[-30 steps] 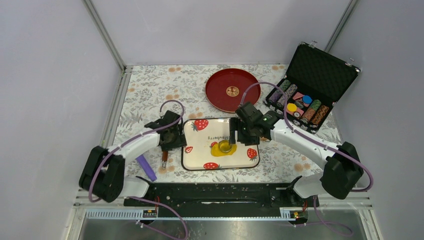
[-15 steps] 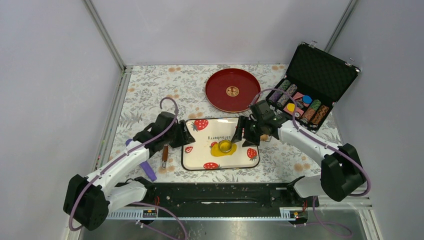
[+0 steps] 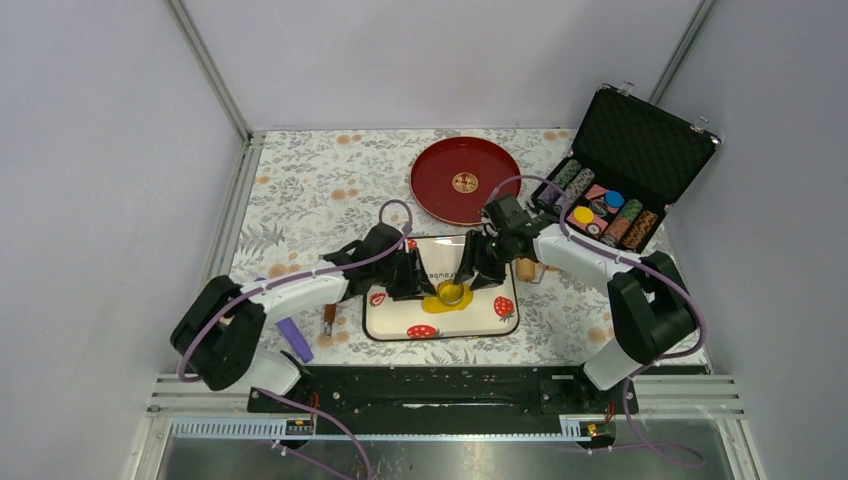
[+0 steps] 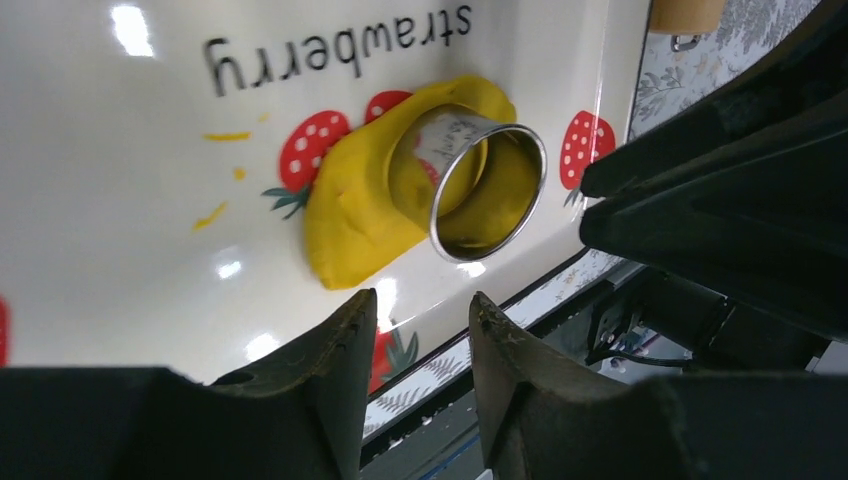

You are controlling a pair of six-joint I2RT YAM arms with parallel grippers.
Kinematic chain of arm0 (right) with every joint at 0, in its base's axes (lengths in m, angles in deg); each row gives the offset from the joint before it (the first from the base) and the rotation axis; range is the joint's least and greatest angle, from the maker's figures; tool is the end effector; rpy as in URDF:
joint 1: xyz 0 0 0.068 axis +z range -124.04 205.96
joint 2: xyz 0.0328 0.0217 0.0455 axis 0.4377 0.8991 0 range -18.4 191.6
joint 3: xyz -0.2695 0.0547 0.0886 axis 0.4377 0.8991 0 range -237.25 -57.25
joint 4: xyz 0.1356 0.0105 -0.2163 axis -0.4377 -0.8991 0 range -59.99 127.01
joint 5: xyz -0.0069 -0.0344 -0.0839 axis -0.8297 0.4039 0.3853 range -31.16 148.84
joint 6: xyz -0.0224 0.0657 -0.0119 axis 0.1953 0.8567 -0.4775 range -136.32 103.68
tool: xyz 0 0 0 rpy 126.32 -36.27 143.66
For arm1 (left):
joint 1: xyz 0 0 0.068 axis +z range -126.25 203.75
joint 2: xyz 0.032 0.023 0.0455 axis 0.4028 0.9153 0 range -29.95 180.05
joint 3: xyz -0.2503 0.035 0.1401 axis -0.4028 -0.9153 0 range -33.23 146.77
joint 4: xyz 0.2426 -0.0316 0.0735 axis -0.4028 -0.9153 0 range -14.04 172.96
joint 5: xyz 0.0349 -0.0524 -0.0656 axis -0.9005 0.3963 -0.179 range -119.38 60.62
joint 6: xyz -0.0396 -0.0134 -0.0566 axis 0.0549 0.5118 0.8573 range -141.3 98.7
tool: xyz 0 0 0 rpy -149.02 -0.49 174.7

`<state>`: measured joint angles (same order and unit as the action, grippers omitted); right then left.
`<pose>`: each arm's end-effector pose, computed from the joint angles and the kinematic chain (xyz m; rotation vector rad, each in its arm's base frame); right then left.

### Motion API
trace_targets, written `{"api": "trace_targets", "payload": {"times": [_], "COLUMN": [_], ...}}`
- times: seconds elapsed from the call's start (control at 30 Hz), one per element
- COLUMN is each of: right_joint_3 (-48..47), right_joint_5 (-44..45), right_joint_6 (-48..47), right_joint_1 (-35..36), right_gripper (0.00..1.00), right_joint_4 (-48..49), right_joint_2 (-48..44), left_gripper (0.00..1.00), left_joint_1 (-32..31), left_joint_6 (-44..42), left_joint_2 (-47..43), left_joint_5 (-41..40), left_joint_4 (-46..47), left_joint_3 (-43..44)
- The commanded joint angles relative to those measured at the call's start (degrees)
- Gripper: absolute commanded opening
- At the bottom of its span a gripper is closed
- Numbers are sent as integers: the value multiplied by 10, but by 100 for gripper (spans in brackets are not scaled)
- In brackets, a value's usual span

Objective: Roll out the dumpling wrappers from the dough

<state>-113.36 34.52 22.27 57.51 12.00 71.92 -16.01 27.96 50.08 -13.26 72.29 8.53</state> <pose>0.2581 0.1862 0.2009 0.0059 2.7982 0.9342 0.2057 -0.1918 0.1917 -0.0795 2.6583 -0.9652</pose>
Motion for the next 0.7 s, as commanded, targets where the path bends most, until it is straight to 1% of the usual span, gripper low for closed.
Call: {"api": "trace_targets", "payload": {"times": [0.0,0.17,0.23,0.37,0.6,0.63,0.67], "right_joint_3": [-41,-57,-58,-61,-60,-61,-62], "right_joint_5": [6,23,22,13,-2,-5,-9], "right_joint_6": [-27,-59,-64,-75,-77,-78,-79], "right_joint_1": [-7,-11,-12,-12,-13,-12,-12], "right_gripper": [53,51,45,42,38,36,33], "right_joint_4": [-17,-45,-46,-45,-36,-35,-35], "right_joint_2": [26,51,60,85,99,100,102], "left_gripper": [38,38,37,34,24,22,20], "left_joint_1": [-20,-26,-25,-26,-25,-25,-25], "left_joint_6": [22,24,24,22,17,16,15], "left_joint_2": [36,68,76,93,120,122,124], "left_joint_5": [21,17,13,7,-1,-1,-4], "left_joint_4": [70,80,81,77,73,72,69], "left_joint_3": [42,53,56,65,74,73,74]}}
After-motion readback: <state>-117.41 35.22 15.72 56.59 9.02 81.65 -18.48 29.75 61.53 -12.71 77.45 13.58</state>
